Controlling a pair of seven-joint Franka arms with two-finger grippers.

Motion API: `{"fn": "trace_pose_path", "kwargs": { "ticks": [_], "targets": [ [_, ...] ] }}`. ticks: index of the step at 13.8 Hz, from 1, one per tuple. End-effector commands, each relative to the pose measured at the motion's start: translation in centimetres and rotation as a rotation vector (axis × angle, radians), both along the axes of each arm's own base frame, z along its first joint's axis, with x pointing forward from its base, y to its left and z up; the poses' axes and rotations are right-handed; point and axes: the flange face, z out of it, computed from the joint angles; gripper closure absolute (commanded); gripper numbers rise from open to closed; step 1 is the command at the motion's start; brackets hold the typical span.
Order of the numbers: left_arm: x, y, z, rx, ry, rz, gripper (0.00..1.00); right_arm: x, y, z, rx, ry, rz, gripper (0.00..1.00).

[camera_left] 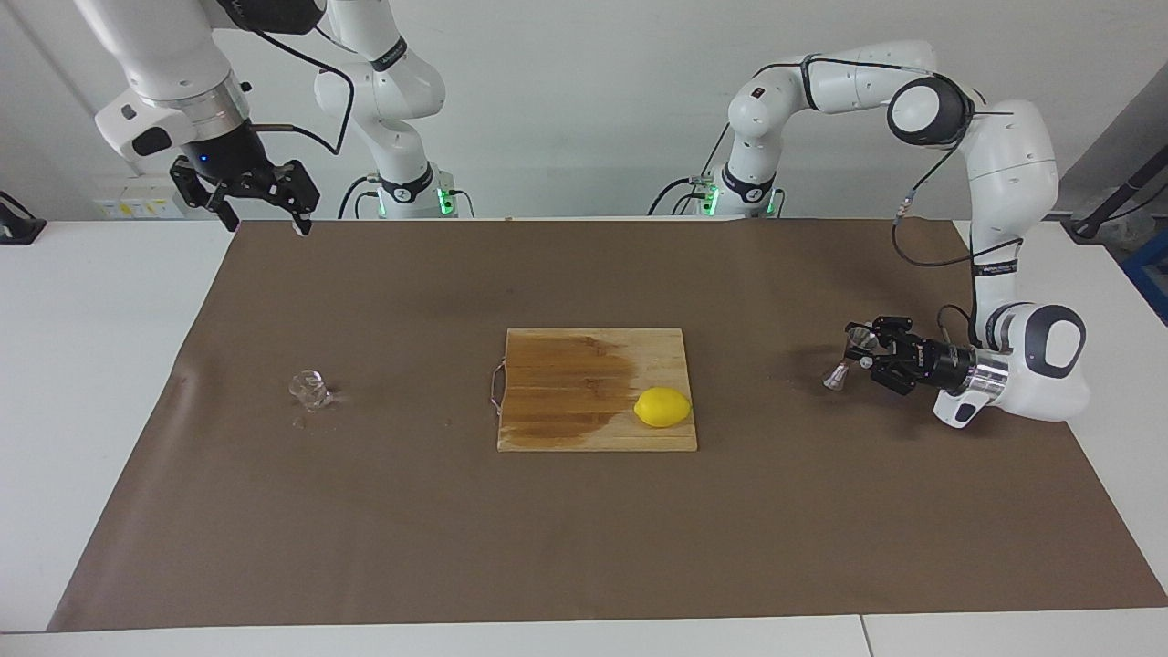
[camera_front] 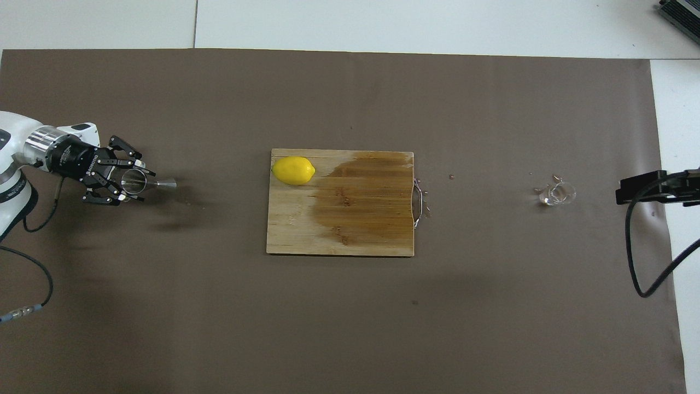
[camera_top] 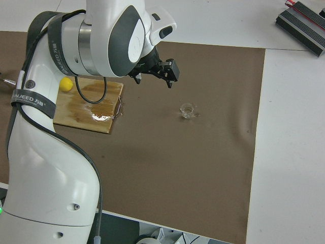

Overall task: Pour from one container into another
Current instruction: 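Lift the jigger with the left gripper and carry it over the board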

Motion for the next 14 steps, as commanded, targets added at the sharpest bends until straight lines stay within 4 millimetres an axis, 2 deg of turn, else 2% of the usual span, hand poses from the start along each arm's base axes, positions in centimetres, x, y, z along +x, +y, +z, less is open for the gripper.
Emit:
{"fn": "trace_pose_path", "kwargs": {
  "ticks": [1,3,6,9,11,13,14],
  "targets": [
    [1.6,-4.7,3.7,0.010,-0.014,-0.013,0.64,-0.5,-0.1,0.4,0.018,-0.009,0.000,0.00],
    [2.5,-8.5,5.7,0.022,0.017,-0.008,0.64,-0.5,-0.1,0.4,0.018,-0.011,0.000,0.00],
    [3.2,-14.5,7.5,0.047,0.048,-0.012,0.64,-0.5,-0.1,0.4,0.018,-0.009,0.000,0.00],
    [3.0,-21.3,8.4,0.103,0.096,-0.018,0.64,-0.5,-0.1,0.4,0.018,-0.009,0.001,0.00],
    [2.2,-26.8,8.6,0.120,0.143,-0.030,0.65,-0.5,-0.1,0.4,0.018,-0.009,0.001,0.00],
    [1.1,-31.5,8.4,0.126,0.154,-0.045,0.65,-0.5,-0.1,0.3,0.018,-0.008,0.001,0.00],
    [0.7,-33.2,8.0,0.132,0.156,-0.036,0.65,-0.5,-0.1,0.4,0.018,-0.009,0.001,0.00]
  ]
}}
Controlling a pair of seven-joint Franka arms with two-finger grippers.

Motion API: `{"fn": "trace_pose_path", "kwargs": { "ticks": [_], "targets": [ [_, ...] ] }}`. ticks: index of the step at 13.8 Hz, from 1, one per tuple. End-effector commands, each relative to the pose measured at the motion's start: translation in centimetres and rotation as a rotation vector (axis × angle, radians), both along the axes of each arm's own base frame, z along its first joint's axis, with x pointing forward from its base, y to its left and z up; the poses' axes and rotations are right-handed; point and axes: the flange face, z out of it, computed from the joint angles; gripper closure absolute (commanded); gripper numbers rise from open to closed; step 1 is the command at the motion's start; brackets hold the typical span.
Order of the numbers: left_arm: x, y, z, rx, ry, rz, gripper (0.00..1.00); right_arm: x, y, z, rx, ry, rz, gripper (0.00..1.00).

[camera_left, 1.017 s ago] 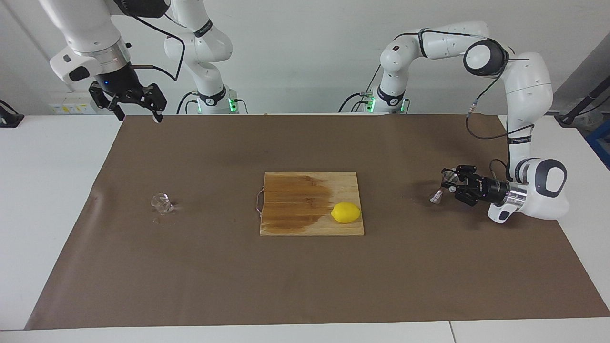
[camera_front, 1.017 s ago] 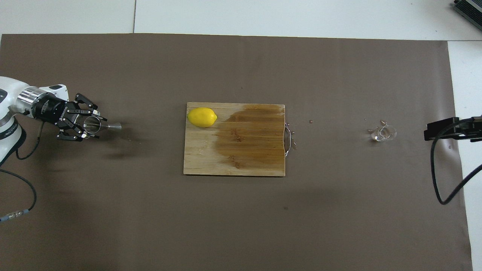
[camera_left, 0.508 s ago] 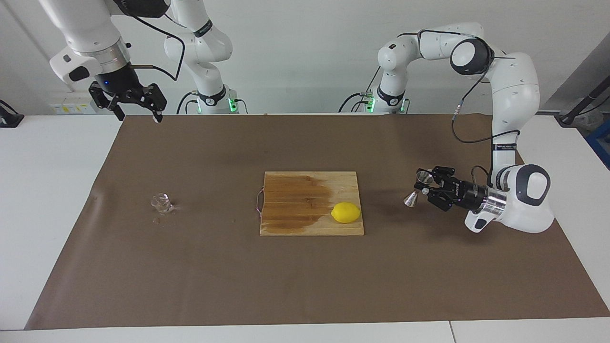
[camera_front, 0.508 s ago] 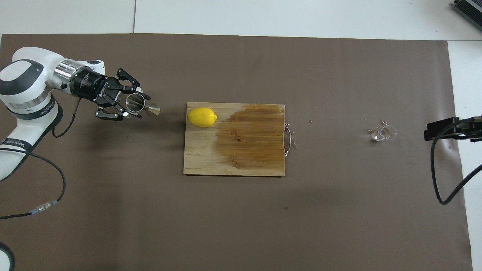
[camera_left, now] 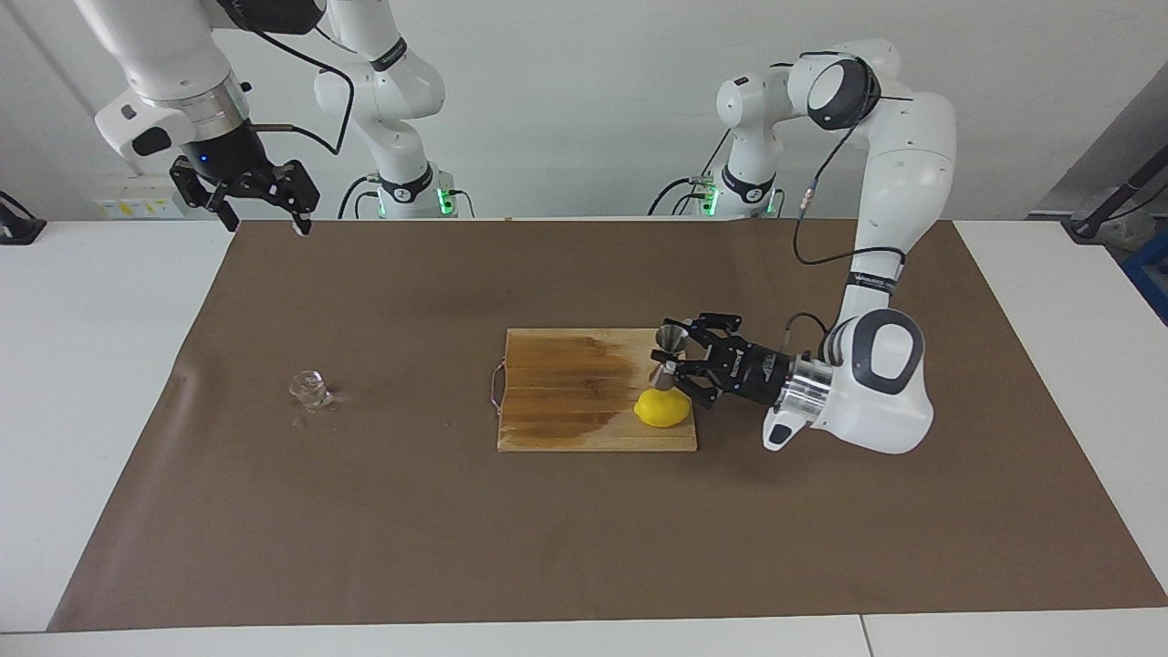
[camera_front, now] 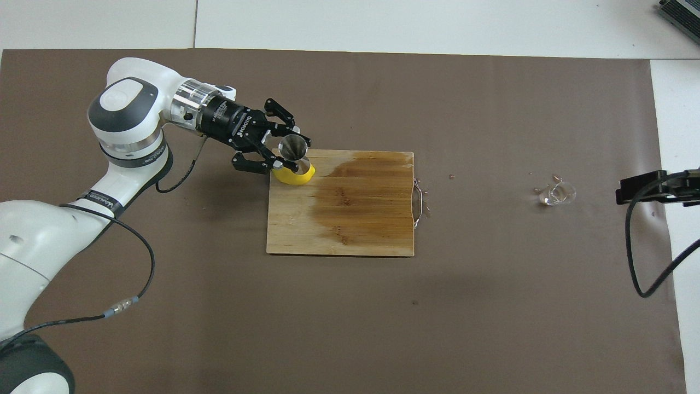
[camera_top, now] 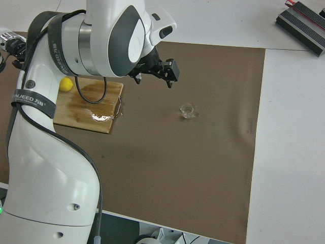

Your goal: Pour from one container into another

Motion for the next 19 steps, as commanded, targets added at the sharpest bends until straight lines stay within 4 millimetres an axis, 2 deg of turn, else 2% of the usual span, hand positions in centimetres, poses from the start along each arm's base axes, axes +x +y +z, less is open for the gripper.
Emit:
{"fn": "trace_pose_path", "kwargs": {
  "ticks": [1,5,9,11,15,18,19],
  "targets": [
    [-1.7,-3.4,-0.5,0.047,0.018,0.032,0.65,-0.5,-0.1,0.4,0.018,-0.011,0.001,0.00],
    [-3.9,-7.1,-3.0,0.070,-0.047,0.053,0.64,-0.5,-0.1,0.3,0.018,-0.008,0.000,0.00],
    [-5.4,-8.9,-5.7,0.035,-0.072,0.043,0.64,-0.5,-0.1,0.3,0.018,-0.008,0.000,0.00],
    [-6.0,-10.5,-6.2,0.022,-0.075,0.041,0.63,-0.5,-0.1,0.3,0.018,-0.008,0.001,0.00],
    [-6.7,-13.8,-6.0,0.025,-0.086,0.059,0.63,-0.6,-0.2,0.6,0.018,-0.014,0.001,0.00],
    [-7.2,-15.3,-6.5,0.021,-0.122,0.067,0.63,-0.8,-0.1,1.0,0.018,-0.023,0.001,0.00],
    [-6.8,-15.2,-6.8,0.025,-0.127,0.082,0.63,-0.9,-0.1,1.1,0.018,-0.024,0.006,0.00]
  ]
}}
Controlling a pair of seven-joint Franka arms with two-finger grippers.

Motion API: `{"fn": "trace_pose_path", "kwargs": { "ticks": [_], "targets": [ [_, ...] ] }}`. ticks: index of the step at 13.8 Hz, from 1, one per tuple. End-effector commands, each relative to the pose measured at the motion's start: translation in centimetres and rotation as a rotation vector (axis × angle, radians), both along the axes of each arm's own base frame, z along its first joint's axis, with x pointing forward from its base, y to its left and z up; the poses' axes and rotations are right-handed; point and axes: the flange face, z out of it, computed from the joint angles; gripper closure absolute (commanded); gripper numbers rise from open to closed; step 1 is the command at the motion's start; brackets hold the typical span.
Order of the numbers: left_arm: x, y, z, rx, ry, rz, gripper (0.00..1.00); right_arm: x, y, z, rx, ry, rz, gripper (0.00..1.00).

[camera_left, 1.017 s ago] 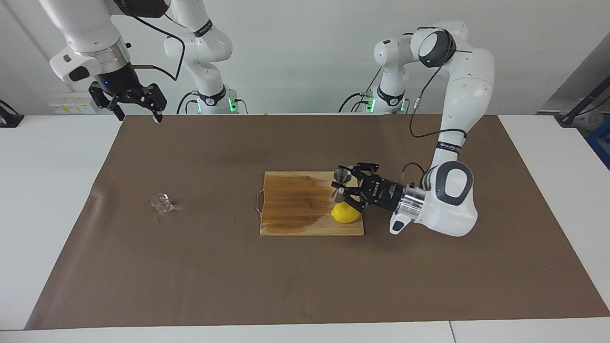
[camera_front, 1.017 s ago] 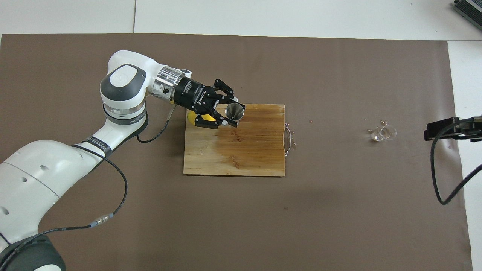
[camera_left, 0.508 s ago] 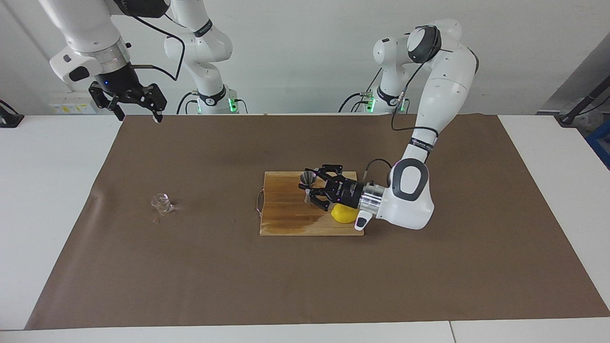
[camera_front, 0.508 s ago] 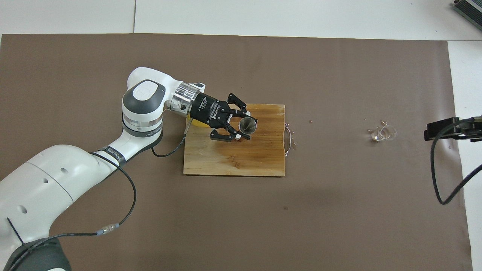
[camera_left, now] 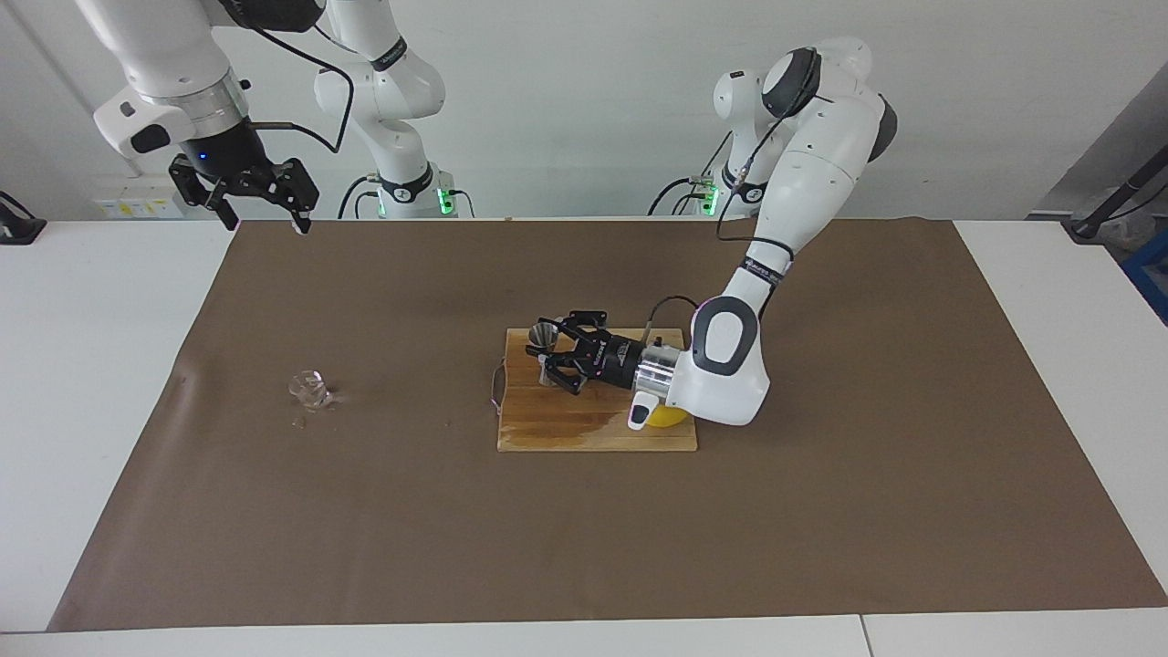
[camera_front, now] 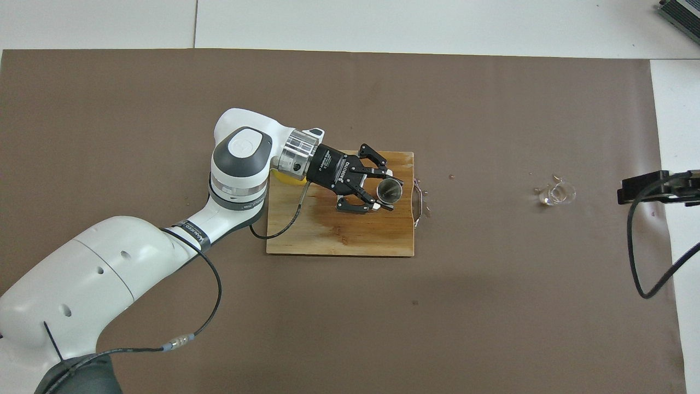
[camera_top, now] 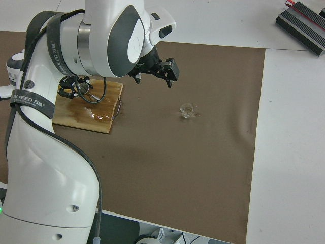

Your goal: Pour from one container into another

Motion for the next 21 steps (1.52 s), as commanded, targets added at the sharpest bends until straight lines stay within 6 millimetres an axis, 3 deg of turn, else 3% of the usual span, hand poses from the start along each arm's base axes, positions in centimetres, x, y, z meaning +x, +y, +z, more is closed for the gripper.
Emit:
{"fn": "trace_pose_path", "kwargs": {
  "ticks": [1,9,16,19,21],
  "targets": [
    [0.3,-0.6,-0.1,-0.006,-0.025,0.028,0.63,-0.6,-0.1,0.5,0.018,-0.014,0.008,0.00],
    [0.7,-1.7,-1.5,0.006,-0.056,0.065,0.64,-0.5,-1.0,0.0,0.018,-0.017,0.020,0.00],
    [0.4,-2.9,-1.6,0.028,-0.076,0.085,0.65,2.1,-2.7,-5.6,0.060,-0.159,0.285,0.00],
    [0.2,-3.5,-2.0,0.035,-0.076,0.088,0.65,3.6,-6.3,-9.0,0.116,-0.212,0.437,0.00],
    [0.0,-3.6,-2.2,0.036,-0.077,0.087,0.65,4.4,-7.5,-10.4,0.121,-0.247,0.505,0.00]
  ]
}}
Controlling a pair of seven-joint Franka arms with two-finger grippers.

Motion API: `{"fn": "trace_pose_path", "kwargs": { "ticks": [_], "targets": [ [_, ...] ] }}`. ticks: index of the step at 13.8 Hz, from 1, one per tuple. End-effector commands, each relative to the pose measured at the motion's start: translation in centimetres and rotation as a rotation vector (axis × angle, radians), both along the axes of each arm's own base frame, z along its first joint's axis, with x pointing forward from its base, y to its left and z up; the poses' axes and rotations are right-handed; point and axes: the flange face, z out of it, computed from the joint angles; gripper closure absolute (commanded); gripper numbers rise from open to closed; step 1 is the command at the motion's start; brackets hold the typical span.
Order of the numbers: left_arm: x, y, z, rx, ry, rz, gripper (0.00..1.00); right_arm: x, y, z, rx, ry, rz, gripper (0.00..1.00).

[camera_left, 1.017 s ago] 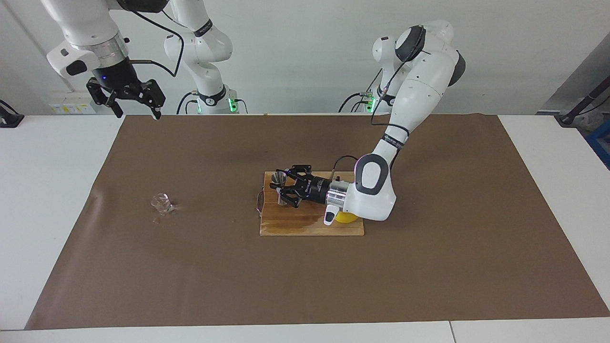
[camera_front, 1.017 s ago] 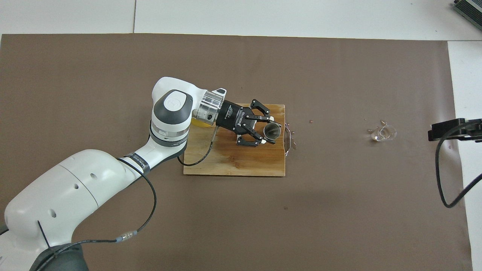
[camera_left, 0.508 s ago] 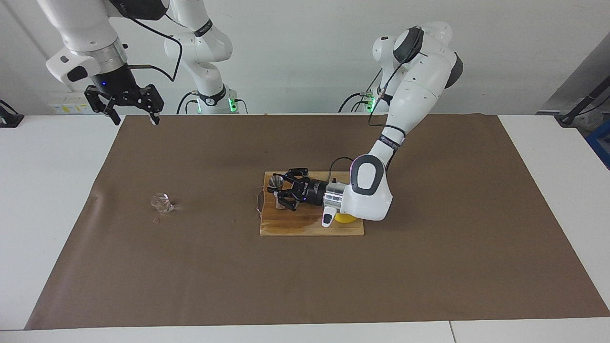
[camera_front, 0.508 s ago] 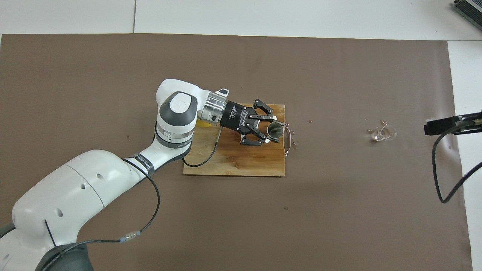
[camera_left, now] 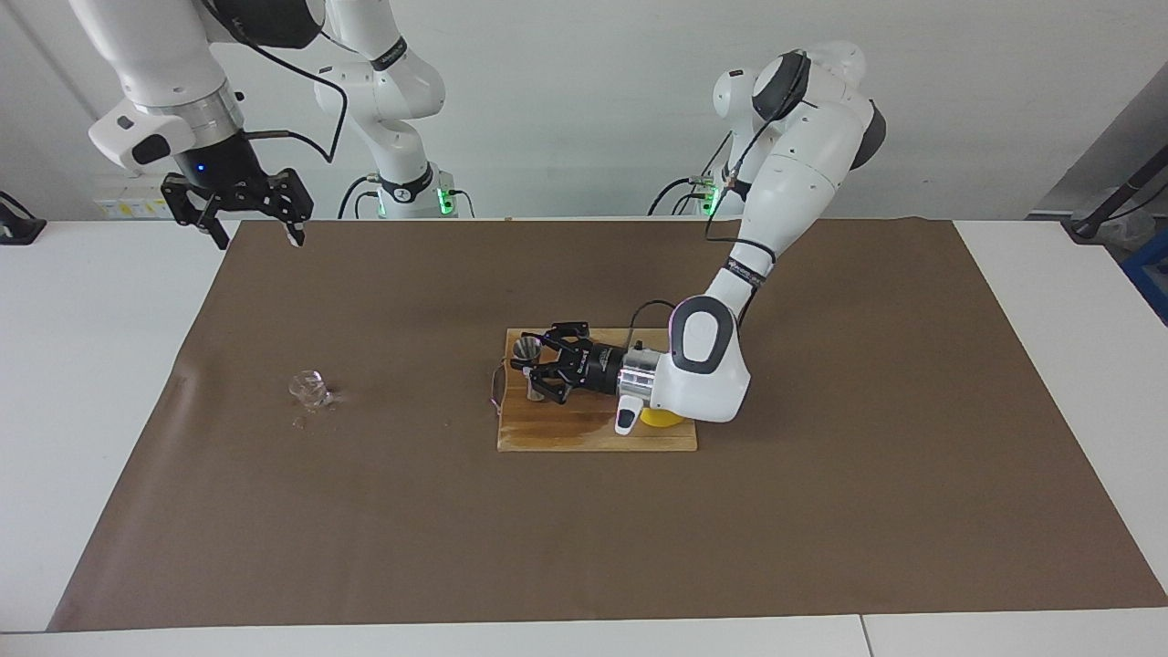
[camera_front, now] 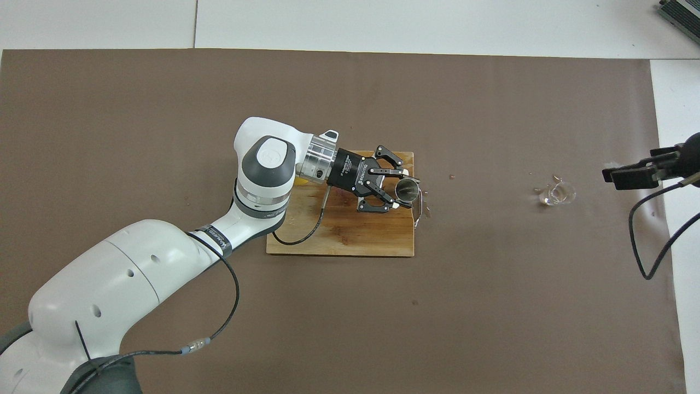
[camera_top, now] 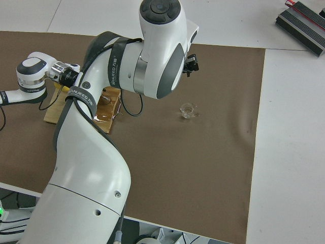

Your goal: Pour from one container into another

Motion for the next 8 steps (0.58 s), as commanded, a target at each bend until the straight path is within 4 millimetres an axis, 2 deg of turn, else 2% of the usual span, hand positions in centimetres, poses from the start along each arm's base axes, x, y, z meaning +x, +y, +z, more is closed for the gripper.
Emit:
{"fn": "trace_pose_path", "kwargs": {
  "ticks": [1,5,8],
  "targets": [
    [0.4,-0.6,-0.2,-0.014,-0.015,0.020,0.65,0.7,-1.5,-2.1,0.022,-0.032,0.078,0.00],
    [0.3,-0.6,-0.4,-0.025,-0.042,0.015,0.65,2.3,-4.8,-6.3,0.077,-0.080,0.204,0.00],
    [0.0,-1.2,-0.4,-0.024,-0.052,0.007,0.67,2.8,-7.1,-9.8,0.184,-0.138,0.287,0.00]
  ]
}}
